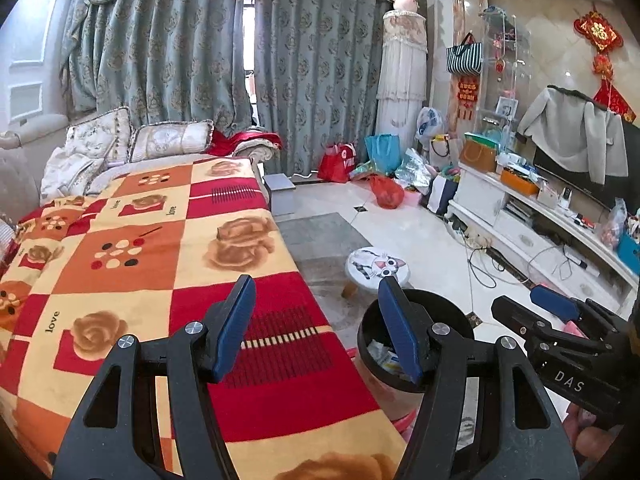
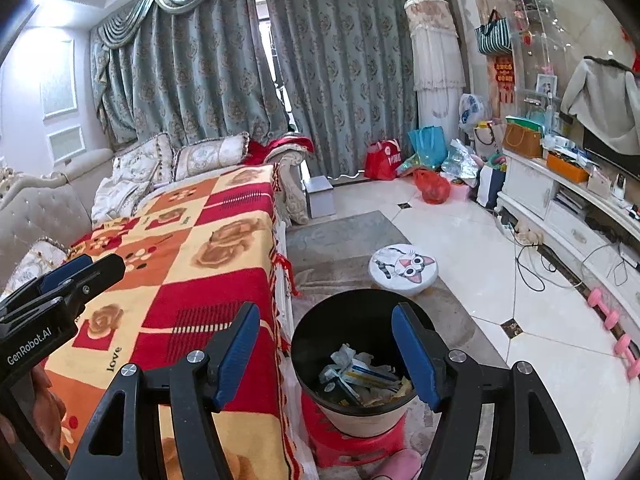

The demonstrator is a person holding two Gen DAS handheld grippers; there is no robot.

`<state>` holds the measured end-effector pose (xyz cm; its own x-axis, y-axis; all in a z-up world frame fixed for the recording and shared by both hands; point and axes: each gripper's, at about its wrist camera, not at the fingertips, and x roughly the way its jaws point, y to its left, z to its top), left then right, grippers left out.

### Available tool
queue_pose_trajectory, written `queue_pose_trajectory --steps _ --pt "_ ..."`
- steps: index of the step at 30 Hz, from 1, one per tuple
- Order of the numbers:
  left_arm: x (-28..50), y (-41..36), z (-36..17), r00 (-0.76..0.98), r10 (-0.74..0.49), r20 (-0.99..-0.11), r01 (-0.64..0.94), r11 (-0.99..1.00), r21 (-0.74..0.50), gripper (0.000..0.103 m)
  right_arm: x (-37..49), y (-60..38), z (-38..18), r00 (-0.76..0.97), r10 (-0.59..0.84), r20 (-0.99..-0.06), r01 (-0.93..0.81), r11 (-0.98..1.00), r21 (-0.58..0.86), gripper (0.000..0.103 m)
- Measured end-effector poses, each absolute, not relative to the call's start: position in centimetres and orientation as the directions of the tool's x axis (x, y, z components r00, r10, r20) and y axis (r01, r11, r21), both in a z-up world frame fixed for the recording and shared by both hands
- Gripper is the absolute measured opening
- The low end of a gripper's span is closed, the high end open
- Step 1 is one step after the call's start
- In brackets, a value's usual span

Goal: Collect trash

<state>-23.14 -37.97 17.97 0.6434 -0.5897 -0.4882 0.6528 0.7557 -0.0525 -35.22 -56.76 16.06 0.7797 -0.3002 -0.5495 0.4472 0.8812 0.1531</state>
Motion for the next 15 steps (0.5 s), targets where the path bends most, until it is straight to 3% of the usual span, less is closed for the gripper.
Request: queue_pose_trajectory --steps 15 --pt "-23.44 -37.69 18.39 0.659 -0.571 -0.49 0.663 0.748 0.02 0.065 -35.53 -56.22 16.54 0.783 -0.316 -0.536 0.455 0.878 0.147 0.071"
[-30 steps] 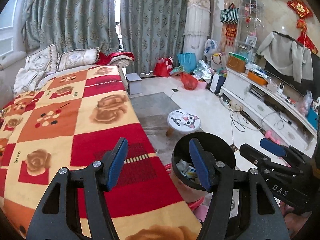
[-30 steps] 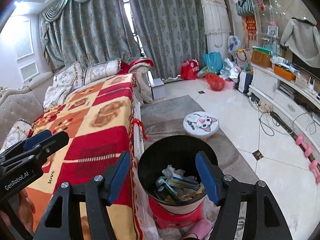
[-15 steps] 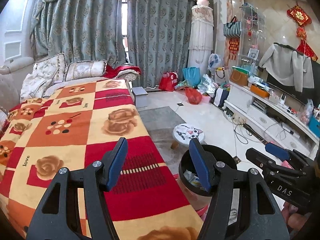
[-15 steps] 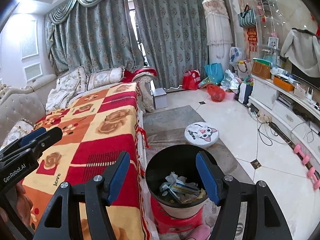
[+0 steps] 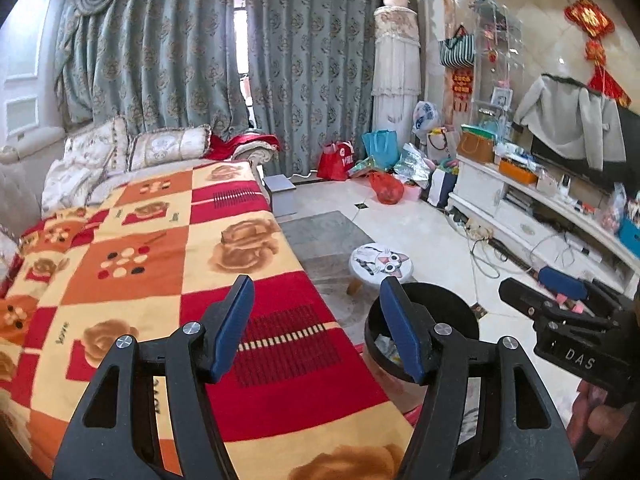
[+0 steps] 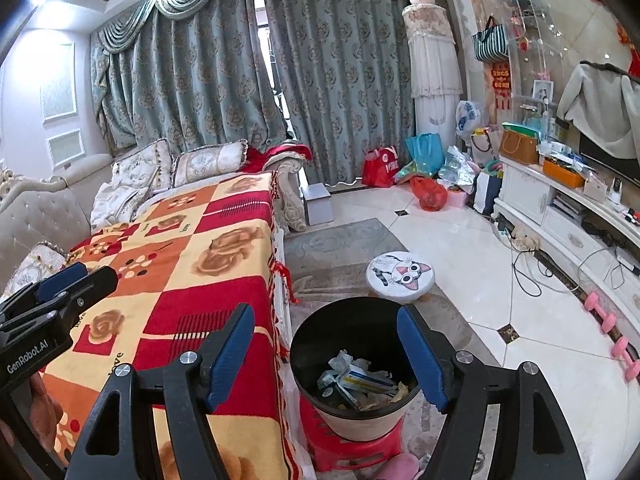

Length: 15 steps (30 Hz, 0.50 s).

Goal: Collect trash

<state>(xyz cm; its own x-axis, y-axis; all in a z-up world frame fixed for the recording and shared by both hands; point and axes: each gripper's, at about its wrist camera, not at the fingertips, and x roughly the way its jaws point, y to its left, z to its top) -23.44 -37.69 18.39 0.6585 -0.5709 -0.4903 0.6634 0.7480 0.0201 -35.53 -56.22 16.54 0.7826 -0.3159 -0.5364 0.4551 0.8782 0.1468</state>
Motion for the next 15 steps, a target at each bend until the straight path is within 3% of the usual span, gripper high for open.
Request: queue_pose_trajectory --steps 2,15 --pt "-23.6 -37.7 18.5 0.681 -0.554 -0.479 0.653 0.755 0.056 0.072 -35.5 -56.3 16.6 0.782 -0.316 -0.537 0.456 0.878 0.148 0.072" --pt "-23.6 -37.9 17.3 0.64 -0.582 -0.502 0.674 0.739 0.001 0.073 -35.5 -56.7 16.4 0.771 -0.328 -0.545 0.469 0.873 0.137 0.072"
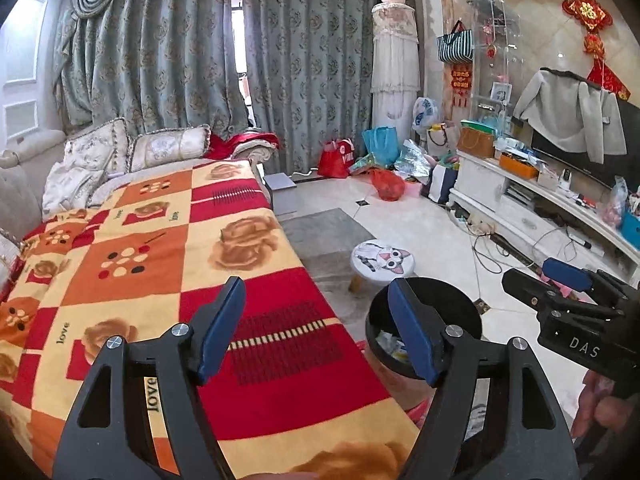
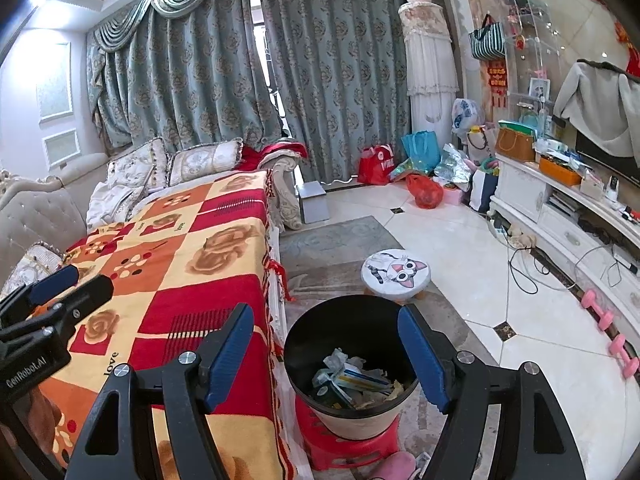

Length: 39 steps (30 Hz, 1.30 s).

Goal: Collect trash

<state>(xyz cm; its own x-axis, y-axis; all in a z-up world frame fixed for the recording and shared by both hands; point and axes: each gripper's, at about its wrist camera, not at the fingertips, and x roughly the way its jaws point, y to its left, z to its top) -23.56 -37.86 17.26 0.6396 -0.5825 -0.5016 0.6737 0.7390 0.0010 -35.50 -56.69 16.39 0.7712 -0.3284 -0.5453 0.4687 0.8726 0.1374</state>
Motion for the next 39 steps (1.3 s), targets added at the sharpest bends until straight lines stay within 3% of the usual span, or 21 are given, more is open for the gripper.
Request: queue_pose_trajectory --steps 13,39 --pt "-22.9 -38.3 16.5 0.597 -0.614 -0.516 0.684 0.726 -0.072 0.073 -35.5 -56.9 16.2 0.761 -0.34 -0.553 0.48 0.868 0.127 0.074" --pt "-22.3 -38.5 15.8 0.572 -0.617 -0.541 0.69 0.718 -0.089 0.073 -35.2 -56.7 15.4 0.75 -0.33 -0.573 0.474 0.873 0.118 0.076"
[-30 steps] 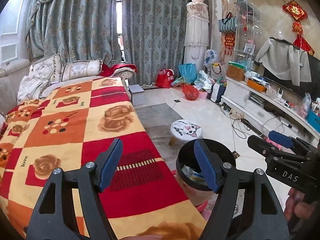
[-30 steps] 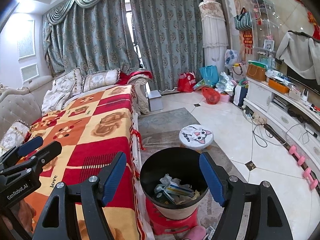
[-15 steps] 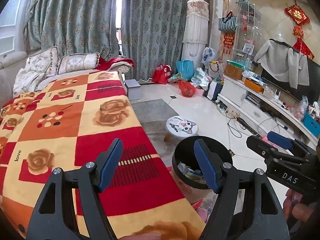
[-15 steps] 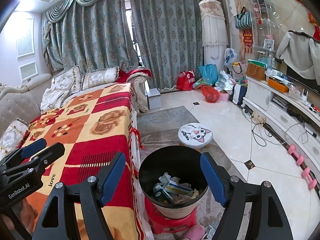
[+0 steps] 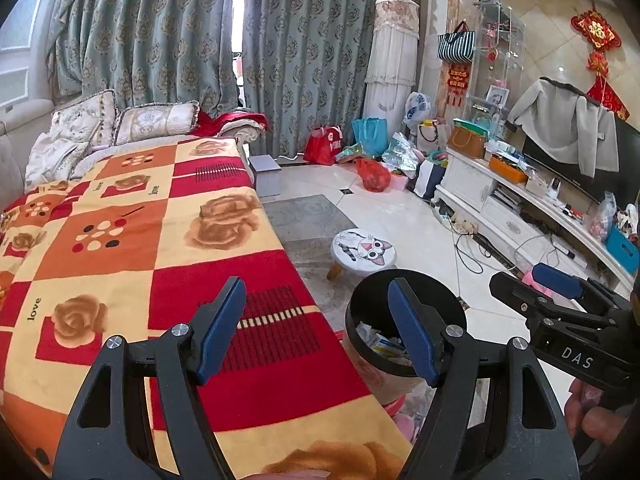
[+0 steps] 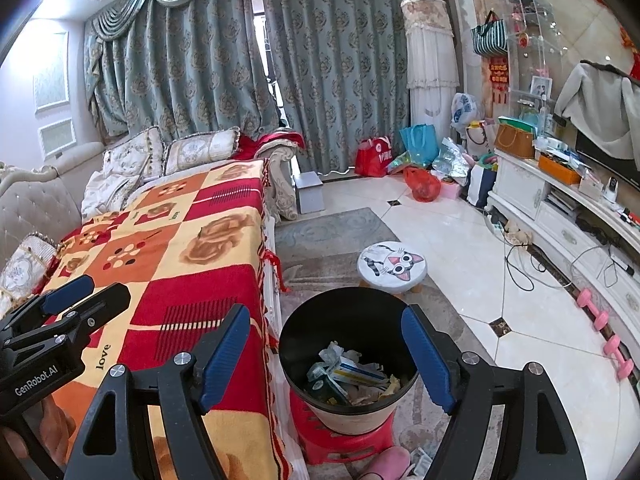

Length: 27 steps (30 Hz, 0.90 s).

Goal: Collect trash

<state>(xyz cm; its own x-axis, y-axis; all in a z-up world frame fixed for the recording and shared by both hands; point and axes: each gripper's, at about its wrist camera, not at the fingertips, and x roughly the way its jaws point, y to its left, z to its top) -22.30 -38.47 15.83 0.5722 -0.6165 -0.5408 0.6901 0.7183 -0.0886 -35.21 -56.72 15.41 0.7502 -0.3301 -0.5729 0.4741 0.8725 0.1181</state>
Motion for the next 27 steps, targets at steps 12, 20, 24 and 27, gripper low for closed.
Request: queue_pose_trajectory --steps 12,20,24,27 --pt "-22.08 -38.52 15.31 0.56 -0.617 -0.554 0.689 0.718 -0.103 0.073 -34.68 -56.73 15.3 0.743 -0.333 -0.581 0.476 0.872 0.109 0.076" --pt "-22.21 -38.9 15.15 0.549 -0.619 -0.561 0.693 0.713 -0.109 0.073 -34.44 -56.75 15.35 0.738 -0.332 -0.588 0.477 0.873 0.106 0.077" --pt "-22.54 -39.14 14.98 0.546 -0.619 -0.565 0.695 0.711 -0.107 0.073 -34.44 -56.73 15.2 0.734 -0.329 -0.594 0.476 0.873 0.105 0.077" --pt "-22.56 -39.16 14.96 0.547 -0.618 -0.564 0.694 0.712 -0.107 0.073 -34.5 -56.81 15.13 0.732 -0.328 -0.597 0.477 0.872 0.106 0.077"
